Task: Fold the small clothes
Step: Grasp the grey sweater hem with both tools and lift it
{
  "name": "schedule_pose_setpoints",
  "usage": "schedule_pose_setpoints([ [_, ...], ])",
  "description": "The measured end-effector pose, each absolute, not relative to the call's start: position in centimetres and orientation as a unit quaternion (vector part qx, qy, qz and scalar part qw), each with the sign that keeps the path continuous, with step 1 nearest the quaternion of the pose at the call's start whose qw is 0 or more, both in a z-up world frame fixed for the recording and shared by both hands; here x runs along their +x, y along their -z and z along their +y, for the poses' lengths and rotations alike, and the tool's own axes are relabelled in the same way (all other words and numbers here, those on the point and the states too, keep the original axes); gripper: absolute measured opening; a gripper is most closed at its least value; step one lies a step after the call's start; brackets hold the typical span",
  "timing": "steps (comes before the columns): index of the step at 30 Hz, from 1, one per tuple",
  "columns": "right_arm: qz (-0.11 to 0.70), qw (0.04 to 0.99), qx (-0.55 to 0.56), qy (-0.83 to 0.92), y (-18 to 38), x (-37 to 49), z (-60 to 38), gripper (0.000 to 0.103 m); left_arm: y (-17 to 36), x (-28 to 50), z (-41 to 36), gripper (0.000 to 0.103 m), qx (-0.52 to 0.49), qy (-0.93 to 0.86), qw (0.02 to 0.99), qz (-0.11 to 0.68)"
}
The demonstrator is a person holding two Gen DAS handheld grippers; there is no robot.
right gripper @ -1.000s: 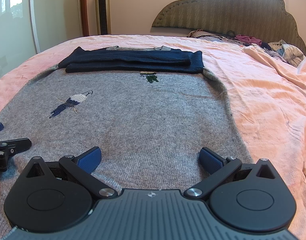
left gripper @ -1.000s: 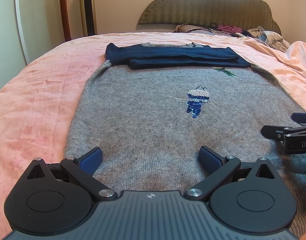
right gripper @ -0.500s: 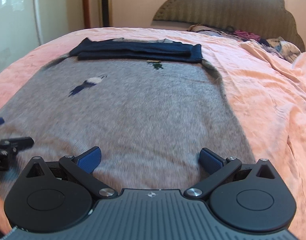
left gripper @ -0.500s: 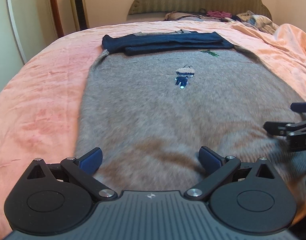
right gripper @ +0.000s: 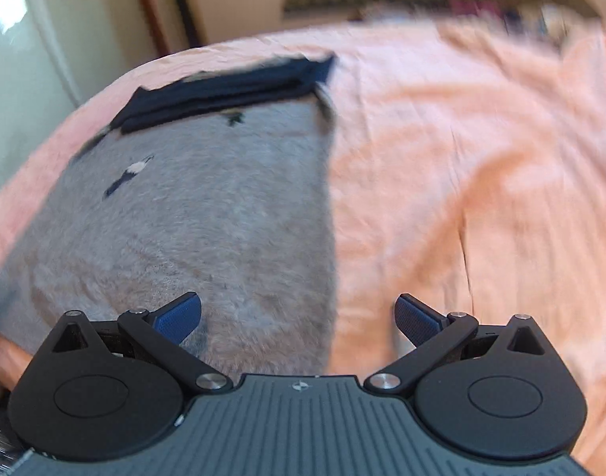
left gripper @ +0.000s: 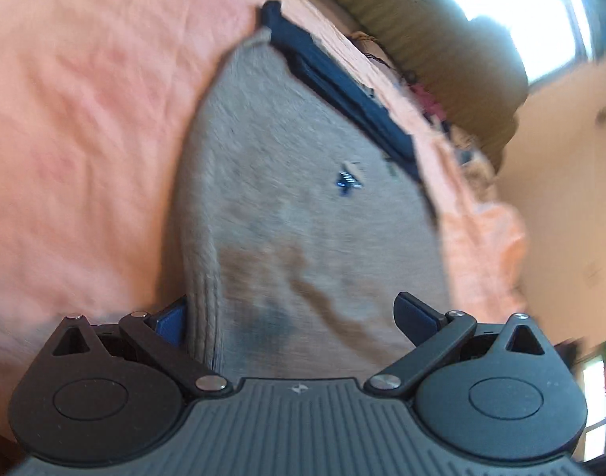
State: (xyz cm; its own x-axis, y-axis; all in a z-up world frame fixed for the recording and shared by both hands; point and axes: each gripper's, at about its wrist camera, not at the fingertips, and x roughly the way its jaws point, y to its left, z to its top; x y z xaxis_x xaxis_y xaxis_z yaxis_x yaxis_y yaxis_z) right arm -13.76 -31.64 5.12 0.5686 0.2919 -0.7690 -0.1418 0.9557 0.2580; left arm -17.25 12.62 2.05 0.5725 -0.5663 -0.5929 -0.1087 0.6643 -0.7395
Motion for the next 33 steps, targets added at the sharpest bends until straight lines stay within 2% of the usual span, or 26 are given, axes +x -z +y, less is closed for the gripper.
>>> schedule_pose_setpoints([
  [2,0.477,0.848,0.173,-0.151,-4.5,-13.5,-33.7,0.102,-1.1,-16.6,12.9,0.103,-0.428,0.172,0.764,0.451],
  [5,0.499,0.8,0.252,-0.215,-3.7,-13.8,-34.8,0.1,-0.6,-16.2,13.2,0.1,-0.435,0.185,0.752,0.46],
  [6,0.505,0.788,0.266,-0.229,-3.6,-13.9,-34.7,0.094,-0.7,-16.1,13.3,0.09,-0.428,0.186,0.752,0.465],
  [7,0.514,0.778,0.27,-0.241,-3.5,-13.9,-34.3,0.09,-0.8,-16.0,13.4,0.075,-0.418,0.187,0.753,0.472],
  [8,0.52,0.772,0.268,-0.249,-3.3,-14.0,-33.9,0.083,-1.0,-16.0,13.5,0.068,-0.409,0.187,0.756,0.476],
  [9,0.524,0.77,0.263,-0.252,-3.3,-14.2,-33.5,0.08,-1.1,-15.8,13.9,0.064,-0.401,0.184,0.76,0.478],
  [11,0.525,0.768,0.261,-0.256,-3.3,-14.1,-33.3,0.078,-1.3,-15.7,14.4,0.064,-0.384,0.178,0.765,0.485],
  [13,0.528,0.762,0.273,-0.255,-3.2,-13.8,-33.5,0.071,-1.3,-15.8,14.2,0.064,-0.38,0.188,0.764,0.487],
  [15,0.534,0.759,0.276,-0.251,-2.9,-13.5,-33.8,0.055,-1.3,-15.9,13.4,0.06,-0.363,0.195,0.767,0.492],
  [16,0.537,0.758,0.272,-0.25,-2.8,-13.4,-33.8,0.05,-1.3,-15.9,12.9,0.042,-0.345,0.191,0.773,0.497],
  [17,0.542,0.76,0.263,-0.245,-2.8,-13.3,-33.5,0.037,-1.2,-15.8,12.3,0.028,-0.324,0.182,0.778,0.506],
  [18,0.546,0.762,0.253,-0.24,-2.7,-13.3,-33.3,0.02,-0.9,-15.7,12.1,0.009,-0.301,0.164,0.784,0.517],
  [19,0.549,0.761,0.248,-0.24,-2.5,-13.2,-33.1,0.016,-0.9,-15.7,12.2,0.009,-0.301,0.161,0.785,0.517],
  [26,0.502,0.784,0.264,-0.251,-4.7,-13.7,-34.0,0.013,-5.2,-14.3,13.9,0.009,-0.297,0.178,0.809,0.475],
  [33,0.401,0.805,0.329,-0.29,-8.4,-5.7,-35.2,0.013,-10.2,-2.7,15.0,0.009,-0.317,0.18,0.847,0.386],
])
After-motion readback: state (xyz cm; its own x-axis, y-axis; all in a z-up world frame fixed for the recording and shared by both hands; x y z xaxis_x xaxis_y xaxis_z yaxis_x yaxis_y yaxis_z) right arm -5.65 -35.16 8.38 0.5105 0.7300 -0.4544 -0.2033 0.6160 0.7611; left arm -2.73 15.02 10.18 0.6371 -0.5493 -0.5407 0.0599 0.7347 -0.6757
